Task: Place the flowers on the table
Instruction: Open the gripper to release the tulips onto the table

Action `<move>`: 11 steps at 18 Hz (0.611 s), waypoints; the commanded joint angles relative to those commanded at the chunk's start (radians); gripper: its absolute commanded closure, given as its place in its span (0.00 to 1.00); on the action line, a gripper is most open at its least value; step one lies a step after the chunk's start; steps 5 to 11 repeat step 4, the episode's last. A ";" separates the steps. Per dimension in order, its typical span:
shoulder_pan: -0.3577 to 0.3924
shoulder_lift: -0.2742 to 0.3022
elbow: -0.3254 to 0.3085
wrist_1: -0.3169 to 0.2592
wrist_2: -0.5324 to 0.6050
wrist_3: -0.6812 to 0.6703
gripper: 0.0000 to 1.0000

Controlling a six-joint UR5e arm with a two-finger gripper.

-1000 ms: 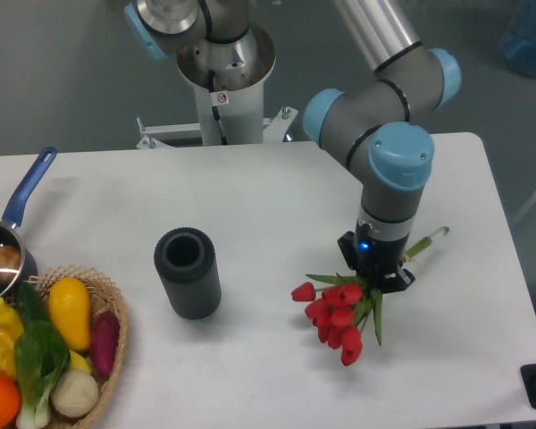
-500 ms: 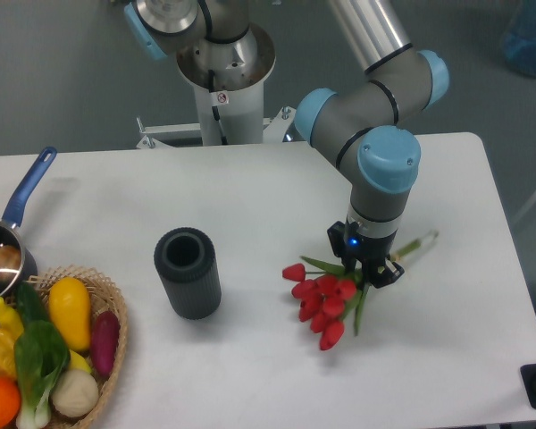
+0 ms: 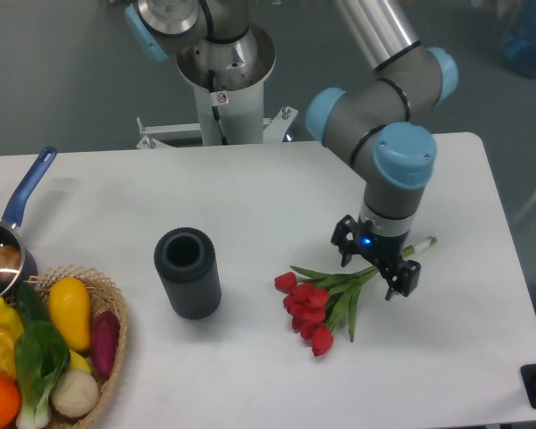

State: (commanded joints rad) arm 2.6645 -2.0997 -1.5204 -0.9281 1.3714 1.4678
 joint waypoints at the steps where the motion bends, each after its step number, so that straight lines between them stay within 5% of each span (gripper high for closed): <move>1: 0.002 -0.023 0.015 -0.002 0.000 0.018 0.00; 11: 0.005 -0.039 0.022 0.000 -0.002 0.034 0.00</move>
